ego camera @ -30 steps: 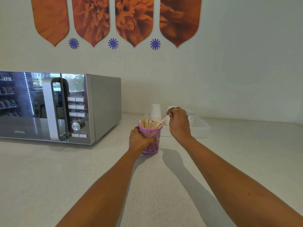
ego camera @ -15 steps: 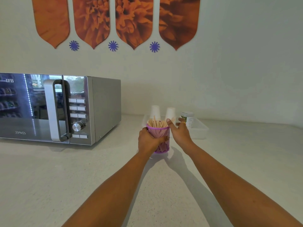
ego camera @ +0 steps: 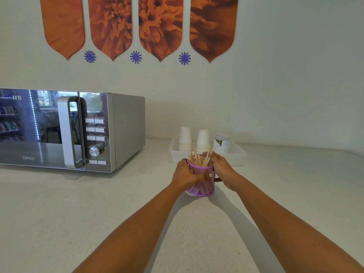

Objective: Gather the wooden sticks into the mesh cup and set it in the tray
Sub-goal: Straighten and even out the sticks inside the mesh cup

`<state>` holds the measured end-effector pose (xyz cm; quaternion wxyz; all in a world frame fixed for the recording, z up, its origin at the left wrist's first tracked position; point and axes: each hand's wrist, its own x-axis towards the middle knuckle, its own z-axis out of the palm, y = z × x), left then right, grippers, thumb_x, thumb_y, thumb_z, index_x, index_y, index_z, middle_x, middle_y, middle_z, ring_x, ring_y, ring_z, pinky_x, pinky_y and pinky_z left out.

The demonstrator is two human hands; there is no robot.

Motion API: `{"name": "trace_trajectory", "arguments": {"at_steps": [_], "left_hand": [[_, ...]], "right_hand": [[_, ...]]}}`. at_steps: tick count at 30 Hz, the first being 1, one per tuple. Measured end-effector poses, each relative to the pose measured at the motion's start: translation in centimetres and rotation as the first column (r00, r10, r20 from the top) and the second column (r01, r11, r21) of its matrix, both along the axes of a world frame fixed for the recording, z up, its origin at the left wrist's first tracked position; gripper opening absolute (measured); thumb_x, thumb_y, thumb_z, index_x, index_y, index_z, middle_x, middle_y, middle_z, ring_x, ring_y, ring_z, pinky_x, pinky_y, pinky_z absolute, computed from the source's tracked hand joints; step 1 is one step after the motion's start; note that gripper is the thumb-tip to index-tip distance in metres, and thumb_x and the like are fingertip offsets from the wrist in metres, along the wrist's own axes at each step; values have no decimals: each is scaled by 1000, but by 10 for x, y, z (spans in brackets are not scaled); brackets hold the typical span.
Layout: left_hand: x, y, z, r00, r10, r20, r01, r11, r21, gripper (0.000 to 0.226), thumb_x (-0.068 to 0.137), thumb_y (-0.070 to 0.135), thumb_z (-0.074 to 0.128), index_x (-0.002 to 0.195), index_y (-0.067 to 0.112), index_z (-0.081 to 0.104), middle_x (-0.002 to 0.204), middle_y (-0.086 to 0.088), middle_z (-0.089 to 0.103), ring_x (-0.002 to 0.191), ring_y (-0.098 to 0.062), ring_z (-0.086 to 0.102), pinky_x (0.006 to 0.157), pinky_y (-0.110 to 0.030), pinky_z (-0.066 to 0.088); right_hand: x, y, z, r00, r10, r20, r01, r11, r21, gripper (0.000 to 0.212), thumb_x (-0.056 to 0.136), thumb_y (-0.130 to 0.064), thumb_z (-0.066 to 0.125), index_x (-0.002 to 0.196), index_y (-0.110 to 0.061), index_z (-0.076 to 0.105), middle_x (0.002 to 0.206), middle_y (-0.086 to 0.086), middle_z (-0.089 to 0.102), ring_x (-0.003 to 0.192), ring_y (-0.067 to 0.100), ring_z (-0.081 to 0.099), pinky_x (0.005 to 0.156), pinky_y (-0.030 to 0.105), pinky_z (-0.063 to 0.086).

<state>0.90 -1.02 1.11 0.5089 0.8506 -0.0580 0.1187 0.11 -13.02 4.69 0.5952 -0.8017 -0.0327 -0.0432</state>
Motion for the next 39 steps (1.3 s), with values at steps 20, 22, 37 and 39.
{"name": "trace_trajectory", "arguments": {"at_steps": [20, 22, 37, 39], "left_hand": [[-35, -8, -9, 997, -75, -26, 76, 997, 35, 101, 46, 48, 87, 133, 18, 44, 125, -6, 54, 119, -24, 53, 101, -36, 49], [-37, -10, -7, 998, -53, -28, 55, 994, 93, 99, 45, 51, 81, 132, 18, 45, 116, -8, 50, 117, -23, 48, 103, -40, 47], [-40, -10, 1, 987, -154, -39, 151, 985, -79, 87, 72, 11, 79, 143, 13, 28, 142, -7, 47, 128, -27, 49, 102, -35, 45], [-40, -8, -1, 985, -169, -47, 165, 984, -74, 90, 71, 8, 80, 143, 14, 26, 142, -8, 46, 127, -27, 49, 100, -34, 47]], "right_hand": [[-22, -21, -12, 990, 73, 120, -91, 984, 151, 89, 84, -22, 68, 150, -28, 9, 150, 4, 34, 132, 24, 42, 108, 42, 41], [-24, -21, -15, 990, 109, 86, -119, 986, 119, 101, 80, -17, 72, 151, -25, 1, 145, 4, 40, 125, 23, 47, 108, 42, 42], [-22, -22, -28, 991, 43, 130, -45, 999, 13, 77, 61, -18, 87, 125, -17, 44, 117, 2, 60, 107, 23, 58, 66, 19, 53], [-24, -24, -30, 991, 67, 117, -67, 998, -8, 78, 62, -17, 87, 128, -16, 44, 114, 2, 60, 109, 24, 59, 63, 15, 49]]}}
